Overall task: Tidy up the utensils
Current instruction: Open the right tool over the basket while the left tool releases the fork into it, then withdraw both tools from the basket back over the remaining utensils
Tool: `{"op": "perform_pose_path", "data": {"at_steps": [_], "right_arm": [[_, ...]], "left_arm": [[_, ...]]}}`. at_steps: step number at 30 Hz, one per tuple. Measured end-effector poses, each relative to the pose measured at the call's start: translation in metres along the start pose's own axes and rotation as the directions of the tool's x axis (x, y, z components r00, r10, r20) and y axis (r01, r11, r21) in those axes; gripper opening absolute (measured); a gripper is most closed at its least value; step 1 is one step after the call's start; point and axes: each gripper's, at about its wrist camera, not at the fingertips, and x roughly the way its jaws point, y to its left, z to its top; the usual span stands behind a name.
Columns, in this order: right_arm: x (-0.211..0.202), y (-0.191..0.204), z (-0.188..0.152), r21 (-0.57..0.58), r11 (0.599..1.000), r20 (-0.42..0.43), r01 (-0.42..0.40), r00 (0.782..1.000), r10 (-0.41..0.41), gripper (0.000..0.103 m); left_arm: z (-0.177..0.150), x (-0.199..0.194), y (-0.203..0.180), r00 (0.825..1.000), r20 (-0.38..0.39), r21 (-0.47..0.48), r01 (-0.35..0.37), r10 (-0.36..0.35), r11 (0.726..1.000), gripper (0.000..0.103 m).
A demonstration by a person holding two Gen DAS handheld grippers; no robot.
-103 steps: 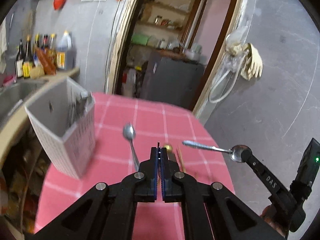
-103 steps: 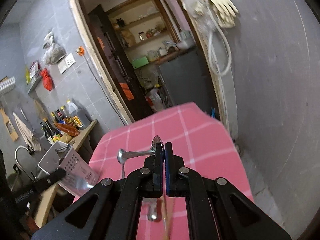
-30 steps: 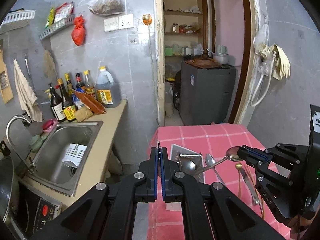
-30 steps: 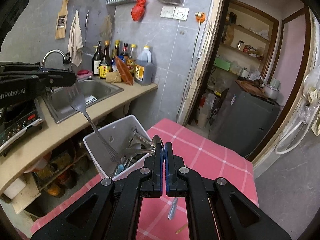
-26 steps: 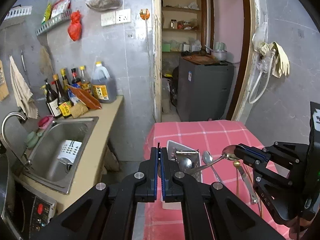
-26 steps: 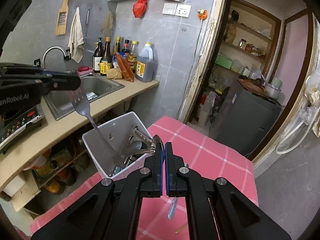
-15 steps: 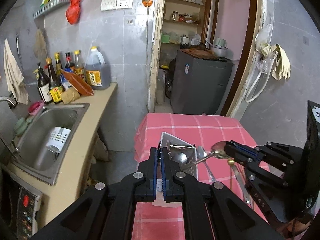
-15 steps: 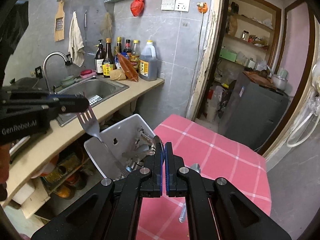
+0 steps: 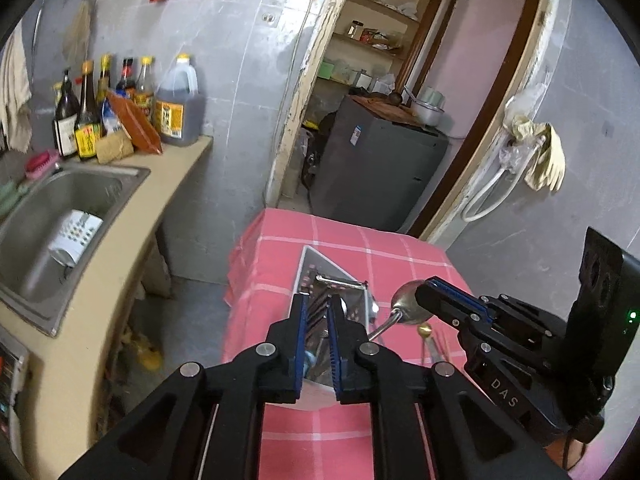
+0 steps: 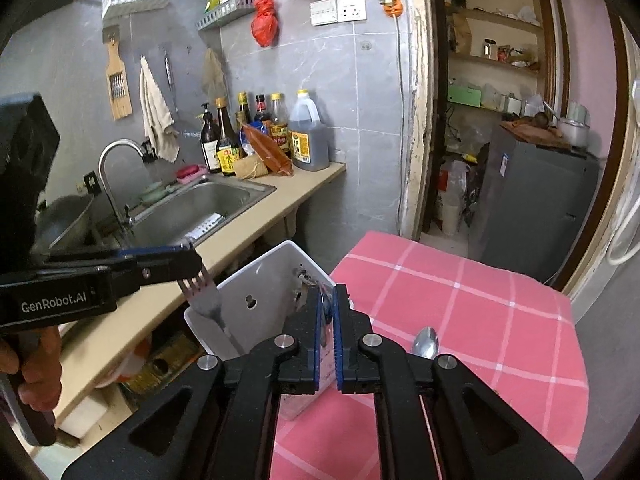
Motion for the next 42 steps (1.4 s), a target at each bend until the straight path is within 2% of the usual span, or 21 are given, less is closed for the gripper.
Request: {"op": "perform_pose_path", "data": {"at_steps": [3, 5, 9, 10, 12, 14, 15, 17, 19, 22, 24, 28, 33, 38, 42], "right_arm": [[-0.006, -0.006, 0.000, 0.026, 1.000, 0.033, -0.004, 0.999, 0.003, 0.014], [-0.012, -0.010, 0.001, 0.046, 0.999, 0.061, -0.004, 0.998, 0.001, 0.023], [-0.036, -0.023, -0.004, 0.101, 0.995, 0.161, 0.021, 0.986, -0.037, 0.031], [-0.040, -0.026, -0.004, 0.110, 0.994, 0.177, 0.025, 0.983, -0.044, 0.037], [-0.059, -0.035, -0.009, 0.152, 0.987, 0.246, 0.045, 0.966, -0.082, 0.048], [-0.077, -0.045, -0.012, 0.184, 0.981, 0.296, 0.061, 0.948, -0.114, 0.062], [-0.084, -0.050, -0.014, 0.196, 0.978, 0.315, 0.067, 0.941, -0.127, 0.065], [-0.102, -0.060, -0.020, 0.219, 0.971, 0.351, 0.093, 0.921, -0.167, 0.080], [-0.120, -0.071, -0.028, 0.236, 0.963, 0.384, 0.128, 0.898, -0.213, 0.089], [-0.142, -0.083, -0.039, 0.258, 0.950, 0.408, 0.176, 0.872, -0.272, 0.093], [-0.154, -0.091, -0.046, 0.272, 0.941, 0.418, 0.201, 0.856, -0.303, 0.101], [-0.178, -0.104, -0.066, 0.293, 0.921, 0.437, 0.258, 0.820, -0.369, 0.102], [-0.196, -0.115, -0.088, 0.304, 0.905, 0.437, 0.297, 0.801, -0.410, 0.102], [-0.195, -0.129, -0.109, 0.310, 0.900, 0.413, 0.307, 0.809, -0.418, 0.102], [-0.182, -0.150, -0.132, 0.335, 0.892, 0.356, 0.302, 0.837, -0.417, 0.102]], "left_arm": [[0.000, -0.006, 0.001, 0.999, 0.033, -0.008, 0.025, -0.024, 1.000, 0.014], [0.001, -0.011, 0.000, 0.998, 0.060, -0.007, 0.034, -0.033, 0.999, 0.024], [0.001, -0.022, -0.009, 0.990, 0.133, 0.003, 0.039, -0.039, 0.999, 0.037], [0.000, -0.025, -0.012, 0.988, 0.151, 0.008, 0.039, -0.040, 0.999, 0.042], [-0.001, -0.031, -0.021, 0.980, 0.193, 0.022, 0.036, -0.040, 0.999, 0.050], [-0.004, -0.035, -0.031, 0.974, 0.225, 0.038, 0.029, -0.037, 0.999, 0.063], [-0.005, -0.036, -0.038, 0.969, 0.243, 0.048, 0.027, -0.037, 0.998, 0.066], [-0.010, -0.039, -0.052, 0.960, 0.278, 0.067, 0.024, -0.042, 0.997, 0.079], [-0.015, -0.040, -0.063, 0.951, 0.306, 0.078, 0.024, -0.047, 0.997, 0.087], [-0.025, -0.038, -0.081, 0.940, 0.337, 0.098, 0.029, -0.061, 0.995, 0.095], [-0.034, -0.035, -0.094, 0.933, 0.353, 0.111, 0.031, -0.068, 0.993, 0.098], [-0.051, -0.028, -0.113, 0.928, 0.361, 0.143, 0.041, -0.091, 0.989, 0.101], [-0.073, -0.016, -0.134, 0.926, 0.362, 0.178, 0.048, -0.111, 0.983, 0.102], [-0.093, 0.001, -0.145, 0.931, 0.349, 0.182, 0.049, -0.111, 0.982, 0.102], [-0.107, 0.029, -0.150, 0.953, 0.291, 0.186, 0.031, -0.085, 0.982, 0.102]]}}
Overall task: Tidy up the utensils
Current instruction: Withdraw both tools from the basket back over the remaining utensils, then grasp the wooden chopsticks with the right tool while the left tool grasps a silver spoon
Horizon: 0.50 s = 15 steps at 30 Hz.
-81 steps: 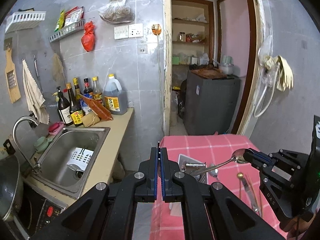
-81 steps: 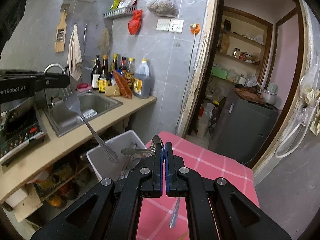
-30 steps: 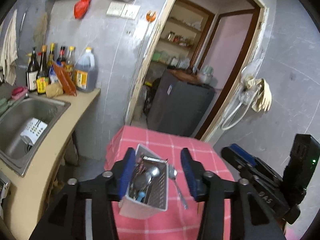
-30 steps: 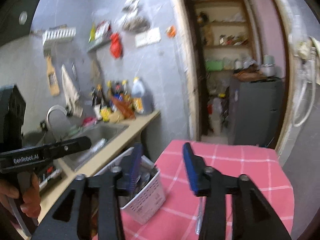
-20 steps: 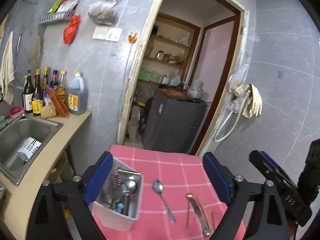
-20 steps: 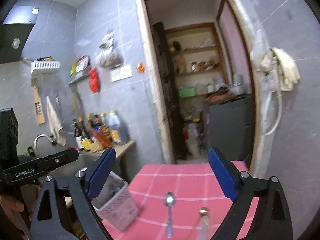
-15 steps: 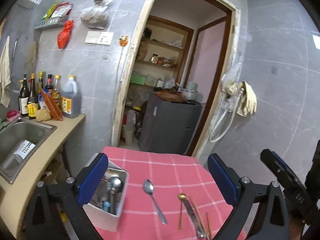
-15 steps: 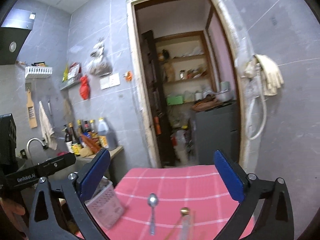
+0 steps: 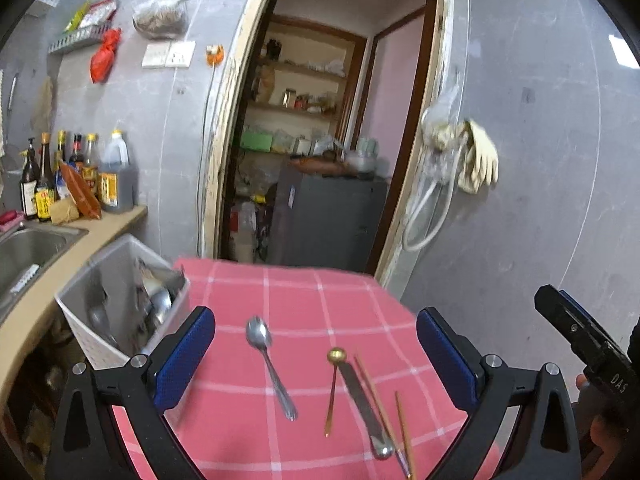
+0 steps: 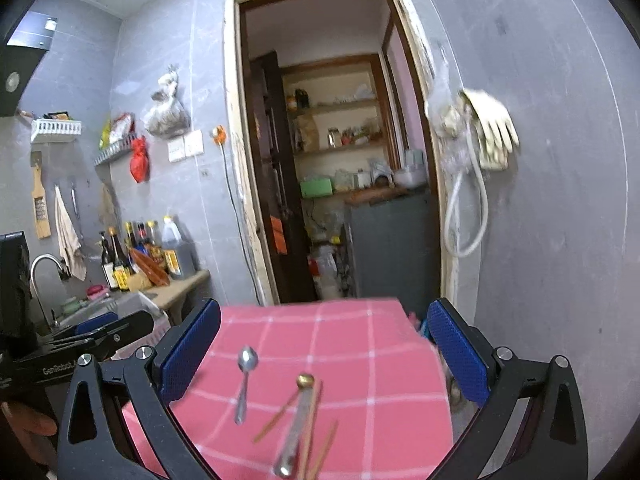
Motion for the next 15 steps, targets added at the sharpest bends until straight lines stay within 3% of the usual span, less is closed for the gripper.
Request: {"op": "perform_pose_path", "data": {"at_steps": [4, 10, 15], "right_arm": [[0.024, -0.022, -0.026, 0.050, 0.999, -0.101, -0.017, 0.995, 0.022, 0.102], [0.070, -0.042, -0.059, 0.103, 0.993, -0.232, -0.059, 0.969, 0.081, 0.101], [0.105, -0.049, -0.081, 0.114, 0.989, -0.311, -0.096, 0.942, 0.128, 0.084]], "left_arm": [[-0.017, 0.026, -0.001, 0.997, -0.075, 0.001, -0.016, 0.016, 1.000, 0.102], [-0.031, 0.070, 0.001, 0.983, -0.172, -0.012, -0.064, 0.061, 0.998, 0.101], [-0.037, 0.103, 0.001, 0.970, -0.212, -0.002, -0.121, 0.118, 0.993, 0.100]]}}
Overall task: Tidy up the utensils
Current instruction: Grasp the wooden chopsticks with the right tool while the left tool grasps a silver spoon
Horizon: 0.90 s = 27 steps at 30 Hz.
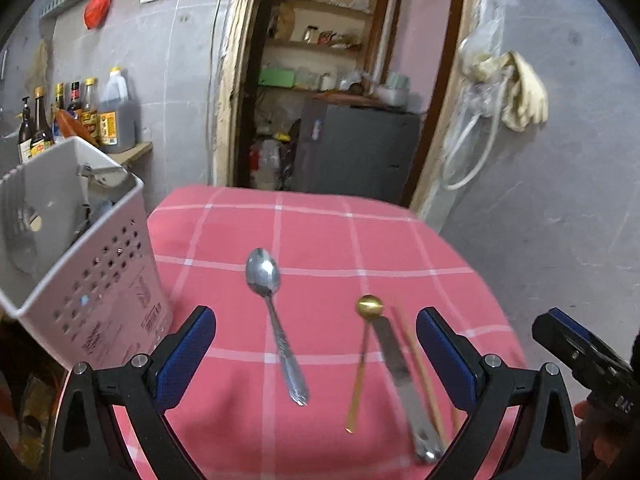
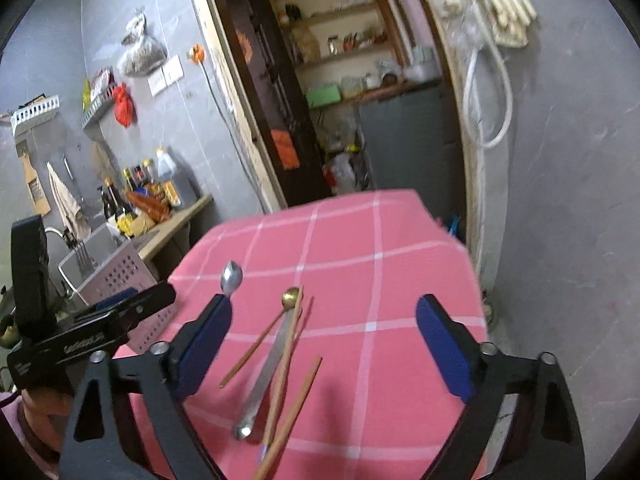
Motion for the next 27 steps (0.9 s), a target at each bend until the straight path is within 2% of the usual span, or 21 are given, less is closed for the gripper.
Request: {"op": "perform_pose_path", "data": {"at_steps": [2, 5, 8, 15, 18, 22, 27], "right_arm": [[0.017, -0.003, -0.004, 0.005, 1.000, -0.034, -0.020, 0.999, 0.020, 0.077], [0.040, -0.006, -0.007, 0.023, 0.999, -0.080, -0.039, 0.996, 0.041, 0.068], [0.052, -0.003, -0.012, 0.053, 0.998, -0.117, -0.024, 0.993, 0.030, 0.066], [0.044, 0.005, -0.047, 0.128, 0.991, -0.206, 0.030, 0.979, -0.003, 0.057], [0.036, 0.011, -0.061, 0.144, 0.988, -0.225, 0.056, 0.974, -0.023, 0.053], [0.025, 0.017, -0.076, 0.177, 0.981, -0.260, 0.084, 0.965, -0.036, 0.042], [0.020, 0.027, -0.094, 0.199, 0.973, -0.318, 0.112, 0.947, -0.044, 0.030]], "left_arm": [[0.000, 0.013, 0.000, 0.999, -0.020, -0.001, -0.025, 0.025, 1.000, 0.092], [0.003, 0.035, 0.003, 0.997, -0.057, -0.018, -0.056, 0.055, 0.998, 0.086], [0.007, 0.055, 0.007, 0.993, -0.091, -0.038, -0.075, 0.072, 0.996, 0.081], [0.012, 0.093, 0.018, 0.982, -0.164, -0.066, -0.106, 0.094, 0.992, 0.072], [0.012, 0.105, 0.024, 0.973, -0.209, -0.093, -0.116, 0.095, 0.989, 0.064], [0.008, 0.118, 0.031, 0.959, -0.270, -0.121, -0.117, 0.081, 0.986, 0.053], [0.006, 0.120, 0.023, 0.954, -0.279, -0.059, -0.126, 0.104, 0.990, 0.040]]}}
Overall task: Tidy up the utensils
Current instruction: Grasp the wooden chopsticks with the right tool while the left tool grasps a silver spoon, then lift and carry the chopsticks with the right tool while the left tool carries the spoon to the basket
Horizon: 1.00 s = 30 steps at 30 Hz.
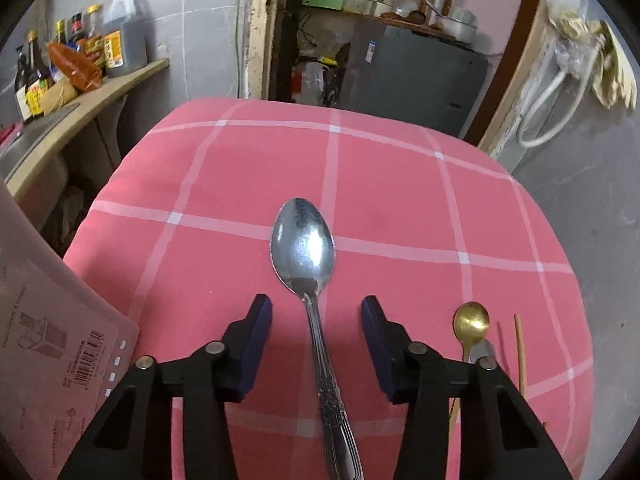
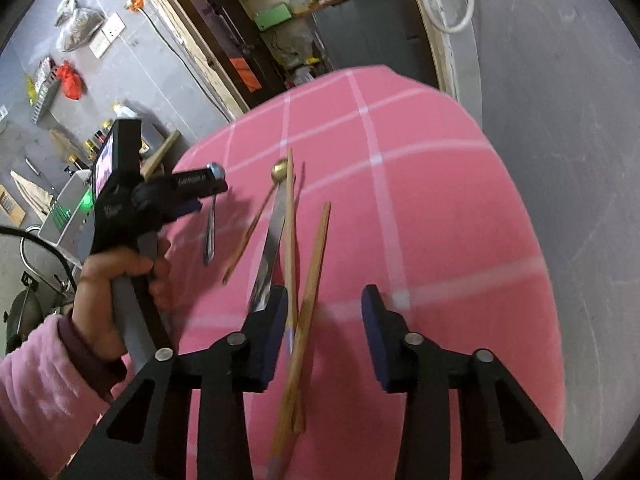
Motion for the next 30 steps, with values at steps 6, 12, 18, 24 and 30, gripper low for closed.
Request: {"op": "perform_pose_path", "data": {"at_steps": [6, 12, 18, 24, 30], "right_arm": [[0.012, 0.000, -0.001, 0.010, 1.000, -0.040, -0.001, 0.999, 0.001, 0.023], [0.023, 0.003, 0.019, 0.004, 1.000, -0.019, 0.000, 1.000, 0.000, 0.006], [0.034, 0.009, 0.037, -0.020, 0.999, -0.015, -0.036, 0.999, 0.035, 0.006], [0.052, 0.010, 0.057, -0.012, 0.997, -0.052, -0.077, 0.996, 0.076, 0.006], [0.068, 0.013, 0.073, -0.048, 0.994, -0.089, -0.098, 0.992, 0.093, 0.008]], "left_arm": [[-0.005, -0.003, -0.011, 0.999, -0.012, 0.079, -0.035, 0.036, 0.996, 0.016], [-0.012, -0.010, -0.014, 0.999, -0.033, 0.098, -0.002, 0.005, 0.995, 0.008], [-0.028, -0.022, -0.017, 0.996, -0.078, 0.114, 0.055, -0.047, 0.992, 0.006], [-0.036, -0.032, -0.003, 0.980, -0.135, 0.072, 0.155, -0.144, 0.985, 0.007], [-0.034, -0.031, 0.004, 0.966, -0.149, 0.035, 0.219, -0.211, 0.975, 0.008]]}}
